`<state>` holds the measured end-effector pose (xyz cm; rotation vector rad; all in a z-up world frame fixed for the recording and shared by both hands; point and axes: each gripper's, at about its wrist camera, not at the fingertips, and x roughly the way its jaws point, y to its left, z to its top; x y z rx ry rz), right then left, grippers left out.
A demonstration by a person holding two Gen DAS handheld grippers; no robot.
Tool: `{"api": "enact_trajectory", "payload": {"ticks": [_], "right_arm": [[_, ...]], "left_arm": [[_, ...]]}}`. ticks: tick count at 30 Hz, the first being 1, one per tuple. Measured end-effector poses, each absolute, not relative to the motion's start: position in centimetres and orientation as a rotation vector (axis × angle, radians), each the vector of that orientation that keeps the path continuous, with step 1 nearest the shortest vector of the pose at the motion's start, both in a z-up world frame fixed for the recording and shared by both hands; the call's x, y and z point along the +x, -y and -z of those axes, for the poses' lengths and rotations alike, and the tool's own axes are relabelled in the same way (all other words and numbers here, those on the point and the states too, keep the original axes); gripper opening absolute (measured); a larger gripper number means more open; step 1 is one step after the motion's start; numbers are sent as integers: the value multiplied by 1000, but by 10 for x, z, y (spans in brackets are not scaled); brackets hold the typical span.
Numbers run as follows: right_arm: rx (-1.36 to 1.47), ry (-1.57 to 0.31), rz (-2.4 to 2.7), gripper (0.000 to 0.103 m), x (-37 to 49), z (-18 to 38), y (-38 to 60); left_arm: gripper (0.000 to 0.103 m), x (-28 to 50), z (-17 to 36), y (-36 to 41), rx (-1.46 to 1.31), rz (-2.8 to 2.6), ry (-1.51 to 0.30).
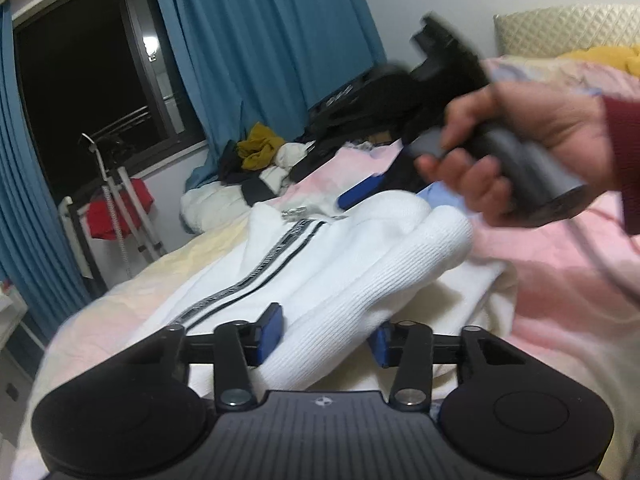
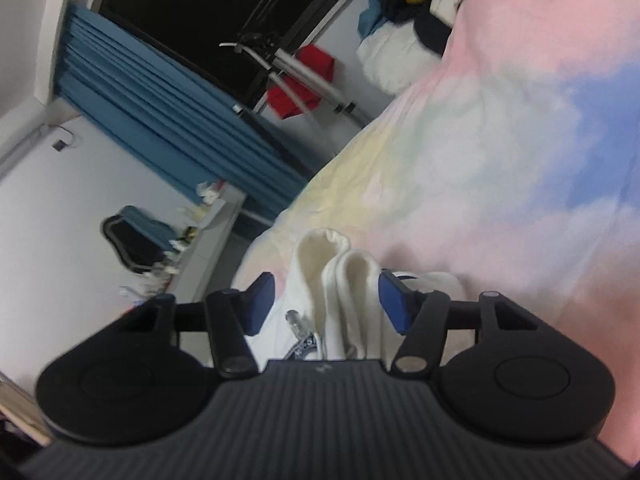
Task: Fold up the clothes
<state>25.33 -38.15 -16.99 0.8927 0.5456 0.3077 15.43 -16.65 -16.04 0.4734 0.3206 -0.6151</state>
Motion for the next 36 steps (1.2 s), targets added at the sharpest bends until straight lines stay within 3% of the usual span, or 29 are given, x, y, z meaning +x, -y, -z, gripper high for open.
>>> {"api": "enact_trajectory", "payload": {"ticks": [5,8,9,14,15,19,24,32,36], "right_arm": [[898,-534,-408,57,267,182,375],[783,-561,-405,40,270,175,360],[712,-571,-381,25,269,169,353],[673,-508,-331,15,248,149,356],[686,-487,-321,8,242,145,362],[648,-464,-274,8,228,137,377],[621,-586,-196,9,233,172,376],[717,-541,-155,13,179,152,381],[790,-549,-156,34,143,153,375]], "left_arm": [[28,136,168,167,485,710,-305],[25,136,177,170,484,750,-324],[24,136,180,171,485,754,-327],[19,134,179,168,421,754,-348],[18,133,177,169,414,755,-347],[18,128,174,175,401,771,-351],[19,130,192,178,420,782,-406],[21,121,199,173,425,778,-388],[26,121,200,172,435,783,-375]]}}
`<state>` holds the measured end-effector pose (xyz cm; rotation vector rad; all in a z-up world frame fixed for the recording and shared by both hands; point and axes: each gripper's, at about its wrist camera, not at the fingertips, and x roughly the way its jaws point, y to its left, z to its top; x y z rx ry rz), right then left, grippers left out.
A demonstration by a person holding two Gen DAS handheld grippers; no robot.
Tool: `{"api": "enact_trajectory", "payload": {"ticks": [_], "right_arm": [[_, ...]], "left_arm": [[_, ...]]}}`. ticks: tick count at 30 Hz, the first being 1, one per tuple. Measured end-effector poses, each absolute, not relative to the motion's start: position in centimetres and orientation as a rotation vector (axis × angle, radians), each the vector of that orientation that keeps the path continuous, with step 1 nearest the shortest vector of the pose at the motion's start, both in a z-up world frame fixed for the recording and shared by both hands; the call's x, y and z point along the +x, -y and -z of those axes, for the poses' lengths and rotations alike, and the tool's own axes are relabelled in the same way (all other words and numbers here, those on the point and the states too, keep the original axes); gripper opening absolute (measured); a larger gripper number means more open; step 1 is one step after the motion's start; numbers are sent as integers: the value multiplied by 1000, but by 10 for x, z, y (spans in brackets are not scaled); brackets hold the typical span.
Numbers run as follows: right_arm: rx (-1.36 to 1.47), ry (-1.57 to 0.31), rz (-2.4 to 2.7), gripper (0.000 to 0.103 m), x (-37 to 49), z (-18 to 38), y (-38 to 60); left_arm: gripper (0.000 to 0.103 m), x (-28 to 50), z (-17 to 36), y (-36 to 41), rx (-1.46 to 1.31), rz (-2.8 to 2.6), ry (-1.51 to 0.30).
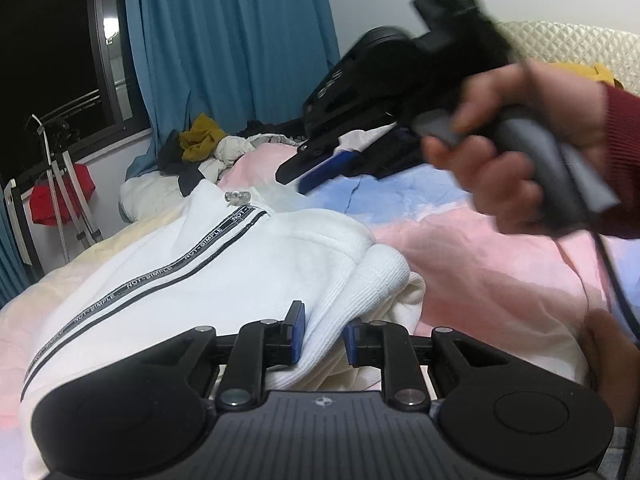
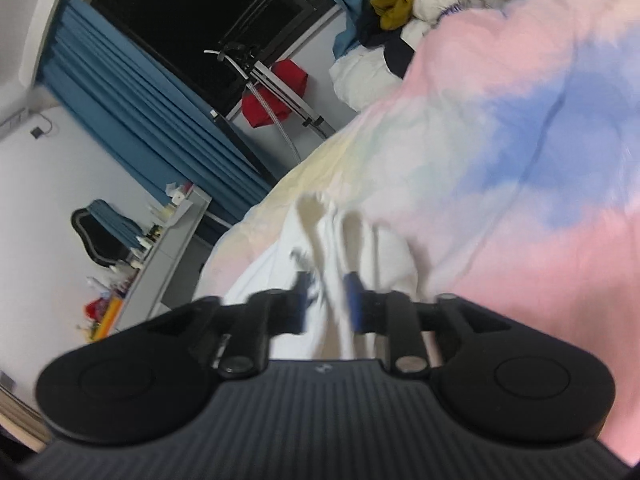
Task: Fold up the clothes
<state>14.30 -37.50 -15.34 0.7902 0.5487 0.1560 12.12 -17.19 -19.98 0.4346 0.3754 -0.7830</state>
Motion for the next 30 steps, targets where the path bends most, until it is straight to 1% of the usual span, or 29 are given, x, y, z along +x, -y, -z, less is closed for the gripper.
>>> {"api": "enact_trajectory", "payload": {"ticks": [1,2,3,7,9,12,14,15,16,22,24,28,30], "right_arm": [[793,-559,-163,37,137,153,371],[796,-570,-169,38,132,153,367],[785,-568,-171,38,129,151,363],[745,-565,-183,38,121,145,347],[702,-593,-170,38,123,148,340],[679,-652,-146,37,130,162,335],[669,-646,-164,30,128,163,331],[661,-640,-183,13,126,160,329],[653,-629,-189,9,123,157,327],[646,-498,-172,8,87,123,323],[628,-553,-129,8,84,130,321],[594,-721,-30,7,97,164,316],[602,-709,-30,10,97,161,316]], "left_arm": [[28,117,200,171,441,788,-370],[32,112,200,170,447,793,-364],[34,104,199,170,453,795,-359],[37,86,195,165,459,803,-354],[40,80,192,160,451,797,-362],[40,74,184,153,434,767,-384],[40,70,175,147,397,751,-407],[41,69,169,142,369,737,-417],[41,67,163,137,340,722,-425],[48,66,137,103,192,638,-474],[49,67,132,94,160,606,-495],[50,72,125,77,102,552,-542],[55,73,121,69,84,539,-556]]}}
